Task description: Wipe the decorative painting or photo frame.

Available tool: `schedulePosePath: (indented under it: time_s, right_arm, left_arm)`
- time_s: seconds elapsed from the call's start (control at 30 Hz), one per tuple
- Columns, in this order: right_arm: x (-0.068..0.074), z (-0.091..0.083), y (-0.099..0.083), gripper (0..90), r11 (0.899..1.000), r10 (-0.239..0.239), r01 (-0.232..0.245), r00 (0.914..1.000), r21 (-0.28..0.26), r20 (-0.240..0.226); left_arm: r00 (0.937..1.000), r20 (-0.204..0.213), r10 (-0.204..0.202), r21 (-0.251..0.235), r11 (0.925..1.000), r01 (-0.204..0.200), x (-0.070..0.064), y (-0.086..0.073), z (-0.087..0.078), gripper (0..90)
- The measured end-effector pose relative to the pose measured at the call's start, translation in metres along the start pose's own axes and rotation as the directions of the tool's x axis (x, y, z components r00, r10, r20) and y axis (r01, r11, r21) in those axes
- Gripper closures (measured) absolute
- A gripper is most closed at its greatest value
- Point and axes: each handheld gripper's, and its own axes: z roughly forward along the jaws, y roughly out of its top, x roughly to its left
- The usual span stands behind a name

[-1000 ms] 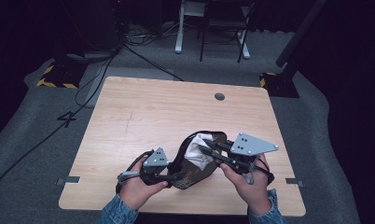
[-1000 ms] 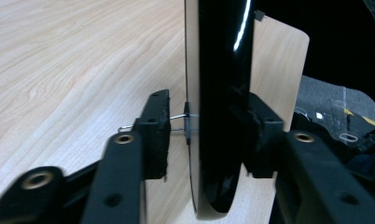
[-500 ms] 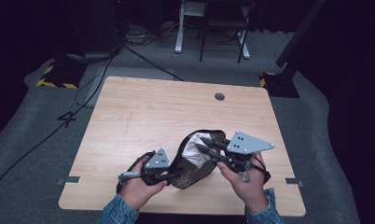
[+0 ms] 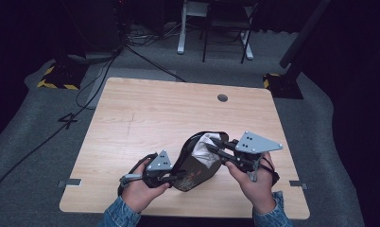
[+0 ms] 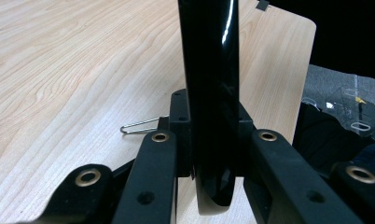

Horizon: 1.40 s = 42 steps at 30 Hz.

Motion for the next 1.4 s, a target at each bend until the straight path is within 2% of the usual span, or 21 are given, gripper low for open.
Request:
schedulePosePath:
  time_s: [0.7, 1.4]
  right_arm:
    - [-0.019, -0.008, -0.02, 78.8, 0.998, 0.043, -0.045, 0.9979, 0.041, 0.049]
    - [-0.036, -0.012, -0.045, 78.7, 0.991, 0.091, -0.099, 0.9917, 0.092, 0.091]
  left_arm:
    - [1.0, -0.005, 0.004, 0.001, 1.0, -0.004, -0.001, 0.0, 0.0, 78.6]
    - [1.0, -0.006, 0.006, 0.005, 1.0, -0.006, -0.002, 0.001, 0.0, 78.2]
